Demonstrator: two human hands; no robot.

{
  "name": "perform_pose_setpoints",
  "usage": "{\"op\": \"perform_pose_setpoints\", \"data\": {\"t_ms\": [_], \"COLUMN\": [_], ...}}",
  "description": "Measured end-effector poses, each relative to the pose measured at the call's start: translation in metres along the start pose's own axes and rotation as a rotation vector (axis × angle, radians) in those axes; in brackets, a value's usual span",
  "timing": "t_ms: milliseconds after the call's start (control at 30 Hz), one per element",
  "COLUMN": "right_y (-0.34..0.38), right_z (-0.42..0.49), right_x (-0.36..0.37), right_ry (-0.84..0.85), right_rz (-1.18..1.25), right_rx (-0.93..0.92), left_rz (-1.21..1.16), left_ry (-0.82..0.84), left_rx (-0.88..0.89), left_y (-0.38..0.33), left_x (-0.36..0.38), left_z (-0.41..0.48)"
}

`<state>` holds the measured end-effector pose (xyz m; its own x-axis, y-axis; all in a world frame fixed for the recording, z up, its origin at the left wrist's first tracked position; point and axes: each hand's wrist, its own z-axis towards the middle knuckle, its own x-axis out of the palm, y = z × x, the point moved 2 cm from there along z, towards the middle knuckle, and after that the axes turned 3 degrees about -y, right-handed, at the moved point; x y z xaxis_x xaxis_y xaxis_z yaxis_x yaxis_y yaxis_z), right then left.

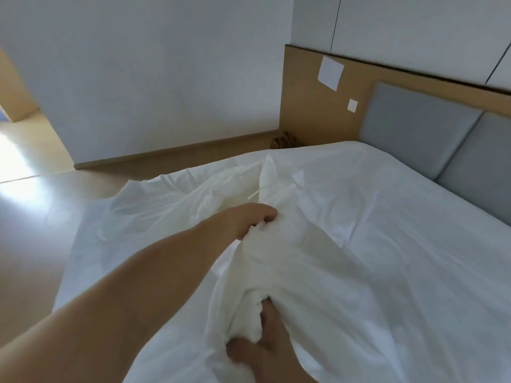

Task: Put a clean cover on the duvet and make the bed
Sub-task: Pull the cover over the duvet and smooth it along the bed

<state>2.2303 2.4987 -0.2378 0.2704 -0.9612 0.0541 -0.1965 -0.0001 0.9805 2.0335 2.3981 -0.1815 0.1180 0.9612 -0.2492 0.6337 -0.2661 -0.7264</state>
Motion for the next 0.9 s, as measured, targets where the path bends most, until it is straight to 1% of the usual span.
{"op": "perform_pose_setpoints", "data": {"t_ms": [33, 100, 167, 200, 267, 333, 400, 467, 533, 667, 700, 767, 833, 867, 900], "right_y": [-0.004, -0.02, -0.037, -0.044, -0.057, -0.067, -0.082, -0.102, -0.121, -0.147, -0.147, -0.138, -0.128, -0.123, -0.125], "right_z": [-0.005, -0.01, -0.018, -0.023, -0.048, -0.078, -0.111, -0.144, -0.177, -0.231, -0.243, -0.256, -0.269, -0.274, -0.276], "right_x": [0.02, 0.052, 0.076, 0.085, 0.11, 0.137, 0.166, 0.194, 0.221, 0.268, 0.277, 0.287, 0.293, 0.299, 0.303], "right_ry": [0.047, 0.103, 0.011, -0.019, -0.006, 0.013, 0.067, 0.09, 0.068, -0.101, -0.129, -0.156, -0.165, -0.209, -0.287], "right_rz": [-0.031, -0.027, 0.115, 0.227, 0.411, 0.481, 0.505, 0.482, 0.442, 0.486, 0.503, 0.478, 0.44, 0.419, 0.369], "right_rx": [-0.02, 0.031, 0.132, 0.193, 0.357, 0.463, 0.52, 0.586, 0.636, 0.715, 0.722, 0.68, 0.499, 0.397, 0.294], "left_rz": [0.006, -0.072, -0.167, -0.214, -0.296, -0.305, -0.249, -0.216, -0.181, -0.081, -0.052, -0.038, -0.086, -0.123, -0.164], "left_ry": [-0.073, -0.235, -0.351, -0.382, -0.4, -0.354, -0.249, -0.202, -0.231, -0.381, -0.398, -0.401, -0.391, -0.38, -0.37], "left_rx": [0.041, 0.118, 0.162, 0.186, 0.225, 0.181, 0.113, 0.035, -0.043, -0.112, -0.115, -0.083, -0.006, 0.043, 0.092], "left_y": [0.008, 0.028, 0.055, 0.069, 0.114, 0.165, 0.219, 0.273, 0.319, 0.385, 0.395, 0.4, 0.393, 0.388, 0.386], "left_x": [-0.022, -0.077, -0.132, -0.151, -0.185, -0.209, -0.224, -0.234, -0.235, -0.236, -0.241, -0.255, -0.274, -0.284, -0.293], "left_z": [-0.015, -0.039, -0.06, -0.07, -0.098, -0.126, -0.149, -0.165, -0.18, -0.212, -0.218, -0.226, -0.232, -0.234, -0.235]}}
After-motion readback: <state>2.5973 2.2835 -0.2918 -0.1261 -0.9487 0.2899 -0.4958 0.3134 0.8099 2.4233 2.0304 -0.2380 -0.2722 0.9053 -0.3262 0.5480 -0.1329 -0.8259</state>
